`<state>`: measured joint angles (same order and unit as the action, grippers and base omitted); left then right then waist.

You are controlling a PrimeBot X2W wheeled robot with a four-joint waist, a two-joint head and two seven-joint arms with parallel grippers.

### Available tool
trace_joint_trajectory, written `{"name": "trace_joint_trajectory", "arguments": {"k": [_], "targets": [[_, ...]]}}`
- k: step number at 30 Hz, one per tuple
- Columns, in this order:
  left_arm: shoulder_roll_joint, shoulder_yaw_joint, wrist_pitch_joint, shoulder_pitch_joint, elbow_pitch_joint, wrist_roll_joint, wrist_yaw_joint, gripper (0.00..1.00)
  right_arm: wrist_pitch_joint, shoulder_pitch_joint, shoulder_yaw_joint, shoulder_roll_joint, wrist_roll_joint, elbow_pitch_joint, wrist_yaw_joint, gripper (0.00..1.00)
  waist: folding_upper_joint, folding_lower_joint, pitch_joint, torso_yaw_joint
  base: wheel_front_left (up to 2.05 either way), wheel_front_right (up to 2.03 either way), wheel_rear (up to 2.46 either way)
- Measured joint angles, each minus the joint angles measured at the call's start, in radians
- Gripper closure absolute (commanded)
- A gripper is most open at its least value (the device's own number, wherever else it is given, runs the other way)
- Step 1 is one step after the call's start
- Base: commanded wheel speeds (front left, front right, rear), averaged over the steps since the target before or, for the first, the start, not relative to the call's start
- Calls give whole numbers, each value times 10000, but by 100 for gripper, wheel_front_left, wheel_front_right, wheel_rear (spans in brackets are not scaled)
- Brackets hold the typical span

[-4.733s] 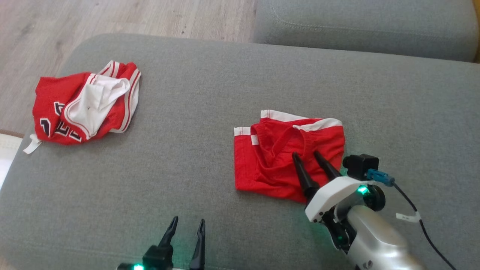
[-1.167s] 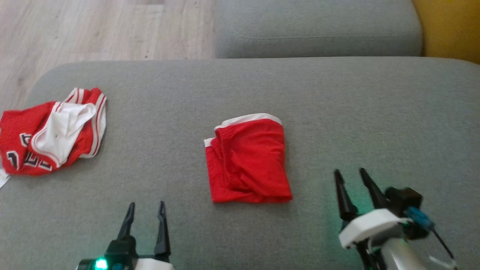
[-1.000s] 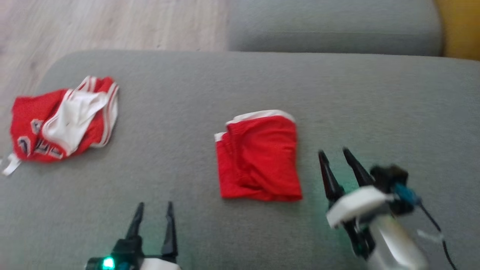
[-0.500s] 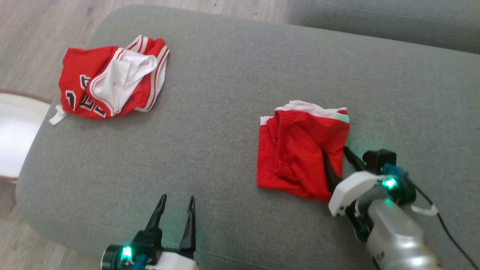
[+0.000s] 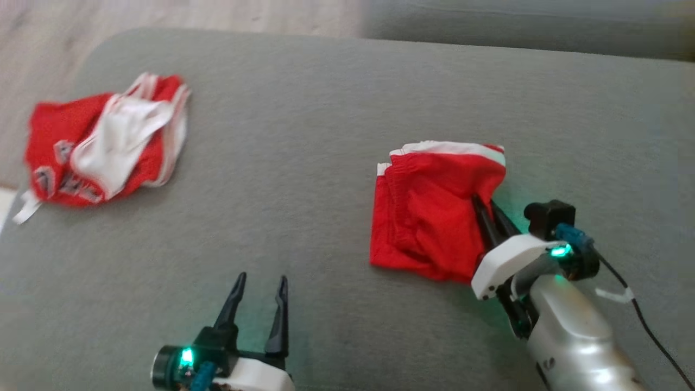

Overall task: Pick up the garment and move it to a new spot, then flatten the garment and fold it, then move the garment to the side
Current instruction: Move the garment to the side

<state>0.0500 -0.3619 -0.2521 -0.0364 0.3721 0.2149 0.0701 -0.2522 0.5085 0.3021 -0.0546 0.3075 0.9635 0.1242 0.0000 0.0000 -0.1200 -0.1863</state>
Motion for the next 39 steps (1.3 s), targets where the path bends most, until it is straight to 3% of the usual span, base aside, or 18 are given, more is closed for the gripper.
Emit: {"name": "trace_joint_trajectory", "arguments": {"k": [17, 23, 28, 33, 39], "targets": [[0, -1212, 0, -857, -29, 236, -174, 0, 0, -322, 1091, -13, 895, -198, 0, 100, 0, 0, 391, 4946, 0, 0, 0], [-2, -1218, -2, -874, 12, 232, -176, 0, 0, -323, 1053, -17, 899, -244, 0, 100, 0, 0, 224, 6124, 0, 0, 0], [0, -1225, 0, -1019, 96, 230, -182, 0, 0, -286, 849, -15, 610, -140, 0, 100, 0, 2, -60, 6226, 0, 0, 0], [0, -1233, -2, -1141, 174, 128, -186, 0, 0, 257, 347, -115, -456, 441, 0, 100, 0, 1, -312, 5771, 0, 0, 0], [0, -1177, -2, -1397, 257, -217, -274, 0, 2, 1871, -443, -1352, -1536, 1436, 0, 100, 0, 1, -786, 4925, 0, 0, 0]]}}
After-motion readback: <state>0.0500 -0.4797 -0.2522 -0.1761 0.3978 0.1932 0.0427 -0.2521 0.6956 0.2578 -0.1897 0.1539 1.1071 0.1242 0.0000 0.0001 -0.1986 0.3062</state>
